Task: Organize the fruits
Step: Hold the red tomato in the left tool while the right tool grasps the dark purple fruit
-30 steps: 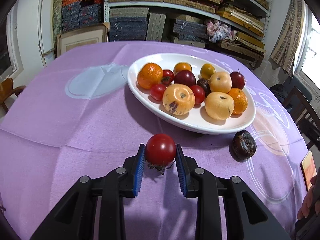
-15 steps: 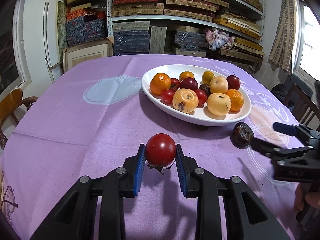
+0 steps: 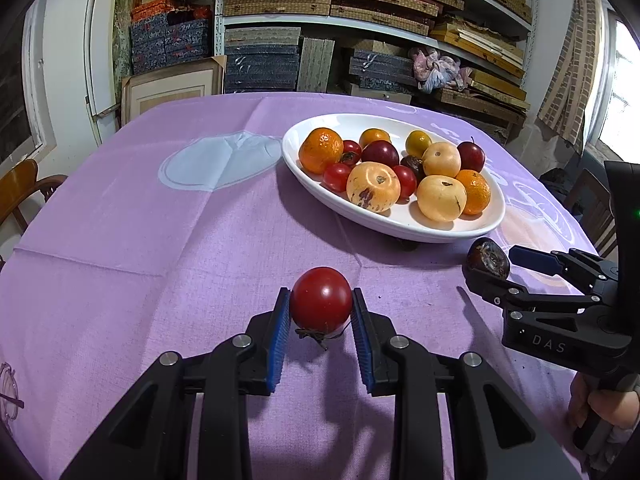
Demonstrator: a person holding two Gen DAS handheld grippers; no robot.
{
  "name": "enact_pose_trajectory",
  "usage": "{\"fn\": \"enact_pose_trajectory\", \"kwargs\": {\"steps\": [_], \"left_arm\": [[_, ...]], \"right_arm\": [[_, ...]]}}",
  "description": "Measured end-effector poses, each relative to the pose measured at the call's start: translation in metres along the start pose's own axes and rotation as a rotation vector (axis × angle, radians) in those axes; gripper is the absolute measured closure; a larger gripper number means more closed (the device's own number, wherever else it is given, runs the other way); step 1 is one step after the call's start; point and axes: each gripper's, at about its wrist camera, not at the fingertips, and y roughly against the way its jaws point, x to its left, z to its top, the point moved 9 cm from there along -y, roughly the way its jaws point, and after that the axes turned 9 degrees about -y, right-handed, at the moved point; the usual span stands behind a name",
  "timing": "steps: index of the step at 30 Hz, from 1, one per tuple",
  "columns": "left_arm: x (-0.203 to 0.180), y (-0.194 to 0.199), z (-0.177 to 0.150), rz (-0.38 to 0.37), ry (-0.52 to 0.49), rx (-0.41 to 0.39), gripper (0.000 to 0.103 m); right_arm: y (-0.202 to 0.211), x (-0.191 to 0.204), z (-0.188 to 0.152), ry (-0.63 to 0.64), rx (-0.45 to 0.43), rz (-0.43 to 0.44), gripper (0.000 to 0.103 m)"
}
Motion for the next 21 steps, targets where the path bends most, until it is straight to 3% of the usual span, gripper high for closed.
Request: {"fn": "enact_pose_trajectory", "kwargs": {"steps": [4, 6, 16, 21], "left_arm": [[0.002, -0.001, -0.001, 0.002, 0.002, 0.008, 0.073], [0.002, -0.001, -0.001, 0.002, 0.0, 0.011, 0.073], [0.0, -0.001, 0.0, -0.017, -0.004, 0.008, 0.073], [-0.003, 0.007, 0.004, -0.023, -0.014, -0.032, 0.073]], "right_arm": [[-0.003, 0.0, -0.001, -0.003, 0.018, 0.005, 0.042], [-0.005, 0.001, -0.002, -0.005, 0.033, 0.015, 0.057], [0.0, 0.0, -0.008, -0.009, 0.029, 0.044, 0.058], [0.012, -0.001, -0.014, -0.015, 0.008, 0.061, 0.058]]}}
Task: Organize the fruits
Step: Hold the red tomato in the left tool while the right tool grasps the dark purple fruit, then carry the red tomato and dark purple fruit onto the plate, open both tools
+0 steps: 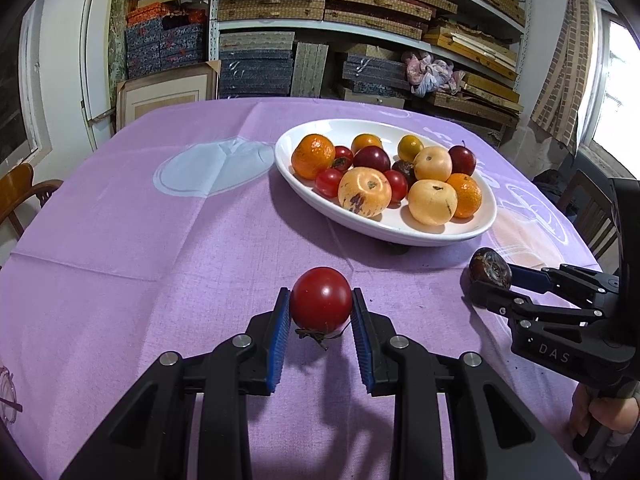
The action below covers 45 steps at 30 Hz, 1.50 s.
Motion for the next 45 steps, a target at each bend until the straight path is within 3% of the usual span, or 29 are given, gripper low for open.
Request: {"fn": "enact_pose_trajectory", "kwargs": {"steps": [10, 14, 20, 24, 28, 35, 45], "left_arm": [[-0.007, 0.018, 0.025, -0.016, -0.013, -0.08, 0.073], [-0.005, 0.02, 0.065, 0.012, -0.041, -0.111, 0.073], [-0.008, 0.006, 0.139, 0.046, -0.086, -0.142, 0.073], [-0.013, -0.024, 0.161, 0.037, -0.073, -0.102, 0.073], [-0.012, -0.066, 0.159, 0.048, -0.065, -0.039, 0.073], [-0.003, -0.12, 0.149, 0.039, -0.042, 0.04, 0.073], [-0.007, -0.131, 0.14, 0.065, -0.104, 0.044, 0.071]], "right_arm": [[0.043, 0.004, 0.01, -0.025, -0.11, 0.053, 0.058], [0.069, -0.002, 0.043, -0.043, -0.177, 0.06, 0.058], [0.088, -0.004, 0.13, -0.041, -0.233, 0.043, 0.058], [0.056, -0.004, 0.18, -0.041, -0.199, 0.003, 0.058], [0.008, -0.01, 0.201, -0.077, -0.135, -0.014, 0.058], [-0.052, -0.008, 0.199, -0.044, -0.041, -0.032, 0.058], [-0.083, -0.007, 0.185, -0.037, 0.01, -0.015, 0.058]]}}
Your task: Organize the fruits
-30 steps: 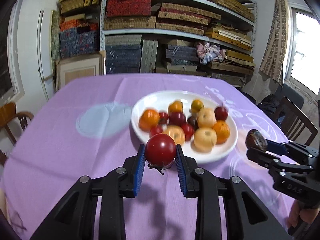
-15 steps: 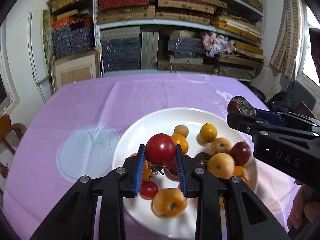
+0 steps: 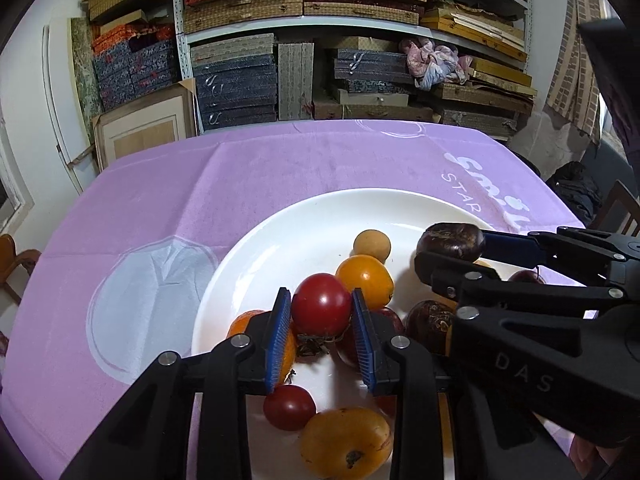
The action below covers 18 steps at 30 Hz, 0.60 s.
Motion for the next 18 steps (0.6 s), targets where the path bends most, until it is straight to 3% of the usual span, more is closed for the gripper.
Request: {"fn": "enact_pose_trajectory", "kwargs": {"steps": [6, 8, 10, 15, 18], "left_arm": [[0.003, 0.003, 0.003, -0.011, 0.032, -0.001, 0.058], [0.005, 0.008, 0.006, 0.004, 0.034, -0.008, 0.047], [0.006, 0.015, 0.01, 0.011, 0.035, -0.022, 0.045], [0.013, 0.042, 0.019, 0.013, 0.048, -0.051, 0.042], [0.015, 0.064, 0.023, 0.037, 0.039, -0.085, 0.034]], "right_arm": [[0.006, 0.0, 0.004, -0.003, -0.024, -0.004, 0.057], [0.014, -0.001, 0.007, -0.003, -0.044, -0.009, 0.053], [0.027, -0.002, 0.012, 0.0, -0.077, -0.016, 0.049], [0.079, -0.001, 0.024, -0.007, -0.192, -0.007, 0.027], [0.113, -0.001, 0.023, -0.007, -0.263, -0.006, 0.016]]}}
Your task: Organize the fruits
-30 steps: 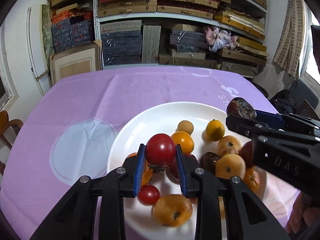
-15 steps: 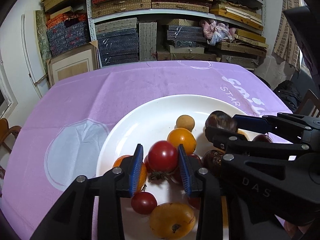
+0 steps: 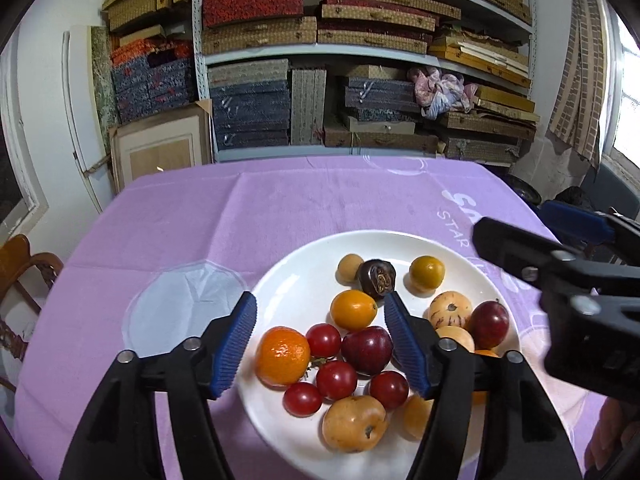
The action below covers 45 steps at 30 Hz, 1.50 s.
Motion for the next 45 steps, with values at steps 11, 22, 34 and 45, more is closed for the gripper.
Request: {"fn": "enact_pose_trajectory", "kwargs": {"steps": [11, 22, 34, 45], "left_arm": [[-0.003, 0.077, -0.035, 0.078, -0.025, -0.065, 0.017], [0.002, 0.103, -0.115, 0.065, 0.061, -0.002, 0.006], [-0.004, 0.097, -0.145, 0.094, 0.042, 0.04, 0.003], [-0.007, 0.091, -0.149, 0.074, 0.033, 0.055, 0.003]], "right_arm": [[0.099, -0.009, -0.05, -0.061, -0.114, 0.023, 0.004], [0.111, -0.03, -0.152, -0.177, -0.025, -0.014, 0.004], [0.092, 0.004, -0.192, 0.032, 0.015, -0.104, 0.004], [0.093, -0.001, -0.191, 0.013, 0.003, -0.111, 0.004]]}}
